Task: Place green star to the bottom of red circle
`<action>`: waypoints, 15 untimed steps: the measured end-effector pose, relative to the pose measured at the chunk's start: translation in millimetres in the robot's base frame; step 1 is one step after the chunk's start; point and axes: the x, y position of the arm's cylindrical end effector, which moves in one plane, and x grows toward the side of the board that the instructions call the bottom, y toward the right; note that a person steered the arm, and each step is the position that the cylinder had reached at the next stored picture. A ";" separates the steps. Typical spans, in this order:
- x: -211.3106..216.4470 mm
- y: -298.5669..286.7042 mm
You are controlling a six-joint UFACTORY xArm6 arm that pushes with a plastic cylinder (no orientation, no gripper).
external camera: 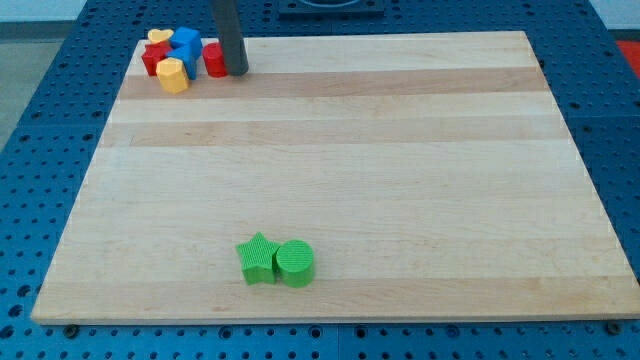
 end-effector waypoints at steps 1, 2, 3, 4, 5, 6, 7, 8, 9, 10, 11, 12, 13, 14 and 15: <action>0.0 1.8; 8.8 1.8; 9.8 -19.3; -0.8 -42.0; -3.6 -47.6; 16.5 -12.9; 46.6 78.0; 89.0 192.8; 161.8 287.0; 247.2 320.2; 327.5 333.6; 357.0 319.1; 356.7 237.8; 351.8 135.5; 323.8 53.9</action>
